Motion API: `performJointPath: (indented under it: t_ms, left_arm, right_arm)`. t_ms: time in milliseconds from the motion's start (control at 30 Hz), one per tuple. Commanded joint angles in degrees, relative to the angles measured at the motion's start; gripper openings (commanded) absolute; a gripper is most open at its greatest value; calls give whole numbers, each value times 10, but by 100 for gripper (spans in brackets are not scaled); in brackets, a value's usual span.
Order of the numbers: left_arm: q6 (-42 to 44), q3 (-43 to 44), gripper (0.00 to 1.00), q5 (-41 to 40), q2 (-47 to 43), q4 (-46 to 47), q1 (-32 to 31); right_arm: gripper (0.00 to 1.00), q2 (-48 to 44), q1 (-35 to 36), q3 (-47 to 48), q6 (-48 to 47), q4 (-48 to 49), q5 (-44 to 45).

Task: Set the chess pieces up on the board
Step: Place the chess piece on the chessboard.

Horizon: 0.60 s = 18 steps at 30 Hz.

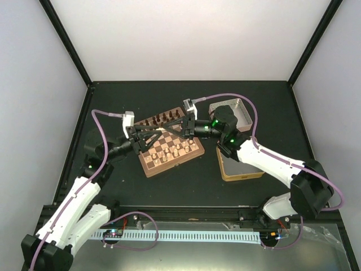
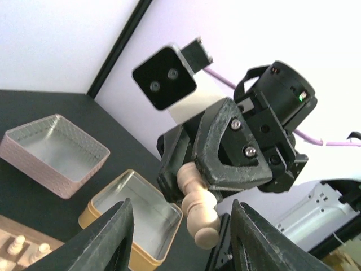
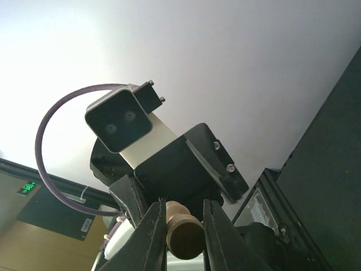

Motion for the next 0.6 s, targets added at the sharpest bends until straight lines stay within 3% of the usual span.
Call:
performJointPath:
  t_ms: [0,400,467,567]
  left_arm:
    - [-60,3,46,-39,-10,55,3]
    - [-58,7,13,-39,8,54,3]
    - [-46,13,10,-46,6,31,3]
    - [-3,29,8,-65,2,-33,3]
  right_arm:
    - [7,0,-2,-10,27,49,25]
    - [8,11,-2,-9,22,26,26]
    - [12,10,-2,-8,14,15,31]
    - [31,-3,-3,-1,-27,-43,51]
